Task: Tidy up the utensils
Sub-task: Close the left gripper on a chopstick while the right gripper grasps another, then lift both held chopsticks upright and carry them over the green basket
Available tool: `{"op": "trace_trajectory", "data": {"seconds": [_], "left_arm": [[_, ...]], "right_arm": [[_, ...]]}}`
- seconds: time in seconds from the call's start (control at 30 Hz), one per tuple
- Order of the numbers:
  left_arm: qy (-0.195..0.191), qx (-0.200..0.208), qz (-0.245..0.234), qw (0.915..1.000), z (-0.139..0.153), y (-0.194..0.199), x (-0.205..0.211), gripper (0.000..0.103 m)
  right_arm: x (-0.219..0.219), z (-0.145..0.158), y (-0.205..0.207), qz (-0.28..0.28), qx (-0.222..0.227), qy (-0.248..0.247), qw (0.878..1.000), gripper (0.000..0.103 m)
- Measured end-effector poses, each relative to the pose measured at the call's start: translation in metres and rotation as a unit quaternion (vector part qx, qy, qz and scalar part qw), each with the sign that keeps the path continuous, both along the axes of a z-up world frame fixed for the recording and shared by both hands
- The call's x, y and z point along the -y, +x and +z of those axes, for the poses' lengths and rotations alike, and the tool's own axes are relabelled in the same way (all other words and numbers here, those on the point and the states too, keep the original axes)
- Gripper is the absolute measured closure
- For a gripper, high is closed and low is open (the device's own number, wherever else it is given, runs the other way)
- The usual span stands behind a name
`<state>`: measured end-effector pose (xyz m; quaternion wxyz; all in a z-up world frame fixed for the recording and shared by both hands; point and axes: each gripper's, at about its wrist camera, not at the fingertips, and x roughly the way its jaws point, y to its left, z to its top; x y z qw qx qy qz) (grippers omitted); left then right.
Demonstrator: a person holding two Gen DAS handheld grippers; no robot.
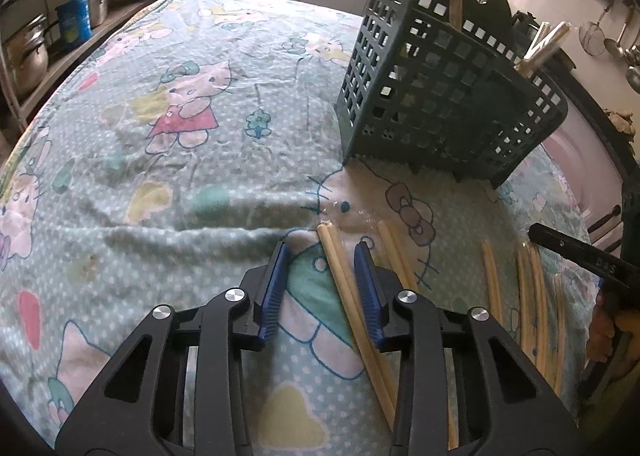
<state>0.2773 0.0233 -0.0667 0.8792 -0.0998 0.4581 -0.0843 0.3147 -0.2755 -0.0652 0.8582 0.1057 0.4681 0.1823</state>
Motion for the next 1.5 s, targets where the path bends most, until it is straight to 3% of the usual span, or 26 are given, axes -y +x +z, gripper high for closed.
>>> {"op": "trace_trajectory", "data": {"seconds": [0.17, 0.63, 1.13, 1.5], "left_arm": [[-0.012, -0.009, 0.001, 0.9999, -0.002, 0.006, -0.01, 0.091], [-0.048, 0.015, 0.007, 0.9987, 0.006, -0.024, -0.028, 0.101], [-0.042, 0.132, -0.02, 0.9901, 0.095, -0.047, -0.017, 0.101], [-0.048, 0.179, -0.044, 0.9817, 0.141, -0.039, 0.001, 0.102]], "right_arm": [[-0.005, 0.016, -0.003, 0.01, 0.02, 0.001, 1.0, 0.095], [-0.03, 0.068, -0.026, 0.055, 0.085, -0.006, 0.995, 0.097], [-0.037, 0.126, -0.056, 0.064, 0.165, -0.018, 0.984, 0.098], [-0.032, 0.152, -0.062, 0.054, 0.204, -0.015, 0.977, 0.098]]}}
